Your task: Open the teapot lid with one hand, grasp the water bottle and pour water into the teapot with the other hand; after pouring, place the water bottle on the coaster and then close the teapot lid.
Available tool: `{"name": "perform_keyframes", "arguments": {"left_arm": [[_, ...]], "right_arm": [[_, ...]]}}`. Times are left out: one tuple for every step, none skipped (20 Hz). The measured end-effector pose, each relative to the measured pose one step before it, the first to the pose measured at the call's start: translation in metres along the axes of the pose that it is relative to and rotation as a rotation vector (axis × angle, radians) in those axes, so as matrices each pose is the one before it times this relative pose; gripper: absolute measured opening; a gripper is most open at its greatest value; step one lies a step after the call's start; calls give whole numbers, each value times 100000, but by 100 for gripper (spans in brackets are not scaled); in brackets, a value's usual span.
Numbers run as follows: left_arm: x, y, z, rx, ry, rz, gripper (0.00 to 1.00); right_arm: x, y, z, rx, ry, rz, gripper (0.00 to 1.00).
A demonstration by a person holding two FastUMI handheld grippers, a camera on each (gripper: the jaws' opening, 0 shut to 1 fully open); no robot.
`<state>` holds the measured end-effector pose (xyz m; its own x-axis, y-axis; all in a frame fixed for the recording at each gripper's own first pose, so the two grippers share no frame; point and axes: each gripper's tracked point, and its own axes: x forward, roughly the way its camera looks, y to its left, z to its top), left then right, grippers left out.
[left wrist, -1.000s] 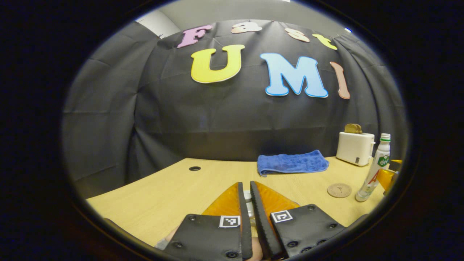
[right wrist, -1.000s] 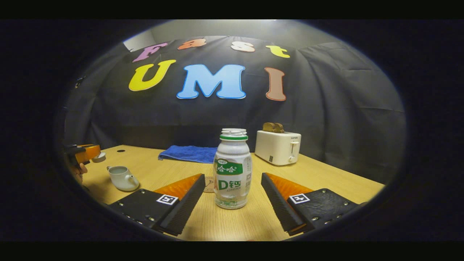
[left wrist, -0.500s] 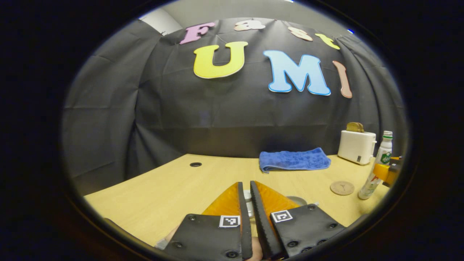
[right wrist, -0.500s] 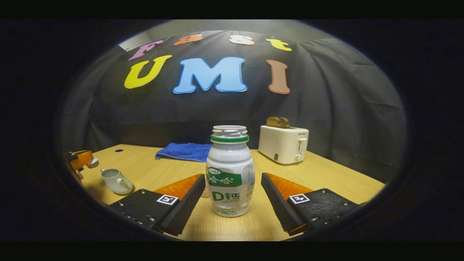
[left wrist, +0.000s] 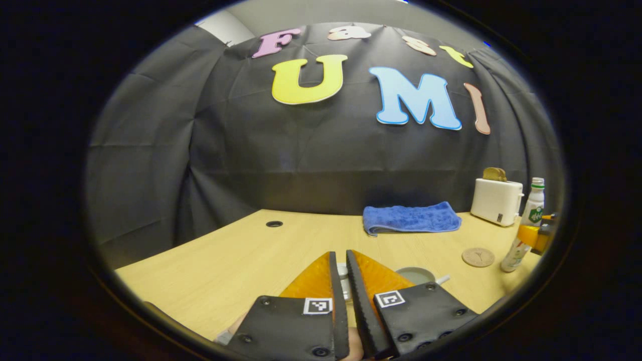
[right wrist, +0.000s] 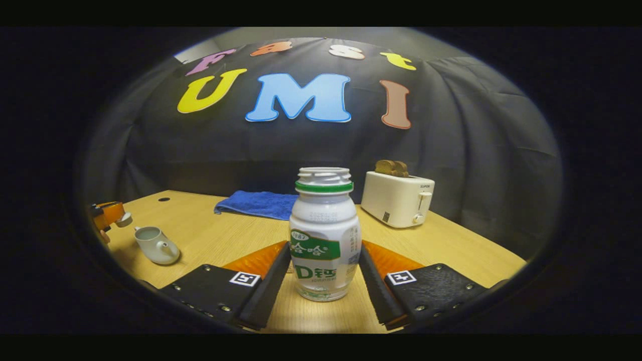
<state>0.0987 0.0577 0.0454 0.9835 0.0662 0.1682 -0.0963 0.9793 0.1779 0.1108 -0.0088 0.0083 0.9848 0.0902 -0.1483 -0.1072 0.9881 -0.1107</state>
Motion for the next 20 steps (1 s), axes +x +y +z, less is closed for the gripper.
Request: {"name": "perform_keyframes", "arguments": {"left_arm": [[-46,176,-8,75,-142,147,18],[-11,93,125,-1,-165,79,64],[-47,90,25,-133,-198,185,18],[-49,165,38,-106,-222,206,18],[-33,169,-49,-87,-207,297,18],[-55,128,83,-108,-199,283,18],[5,175,58,-110,-139,203,64],[-78,133,65,-149,-155,151,18],[9,221,-51,-145,-151,232,64],[-52,75,45,-108,-176,156,64],[94,149,-70,-56,-127,200,18],[13,160,81,-13,-46,182,18],[-43,86,-12,219,18,262,18],[-17,83,-11,277,41,276,64],[-112,228,7,153,-159,236,64],[-18,134,149,-18,-234,184,18],[15,148,-78,-179,-191,118,18],[-6,114,53,-386,-102,-79,18],[-94,76,0,-375,-71,-75,18],[-65,128,-3,-130,38,66,18]], "right_arm": [[-45,44,419,-2837,-681,-391,77],[24,34,371,-3649,-756,-662,77],[-23,-17,535,-4302,-811,-670,77],[23,117,486,-5143,-936,-707,77],[29,159,625,-5325,-1382,-523,77],[-45,103,607,-5618,-1333,-290,77],[58,235,677,-4912,-1655,-104,77],[49,248,584,-3876,-1161,670,77],[7,394,593,-3108,-951,1021,77],[153,455,370,-2612,-846,1048,77],[199,452,382,-2686,-514,1107,77],[101,471,383,-3171,-308,915,77],[147,419,192,-3540,-376,769,77],[22,509,224,-3904,-552,973,75],[180,282,210,-4263,-386,474,75],[96,281,343,-4134,-851,274,77],[-15,109,293,-3758,-974,244,77],[-63,173,234,-3286,-1024,354,77],[-15,314,291,-3362,-1004,754,77],[443,402,418,-3666,-1194,404,75]]}}
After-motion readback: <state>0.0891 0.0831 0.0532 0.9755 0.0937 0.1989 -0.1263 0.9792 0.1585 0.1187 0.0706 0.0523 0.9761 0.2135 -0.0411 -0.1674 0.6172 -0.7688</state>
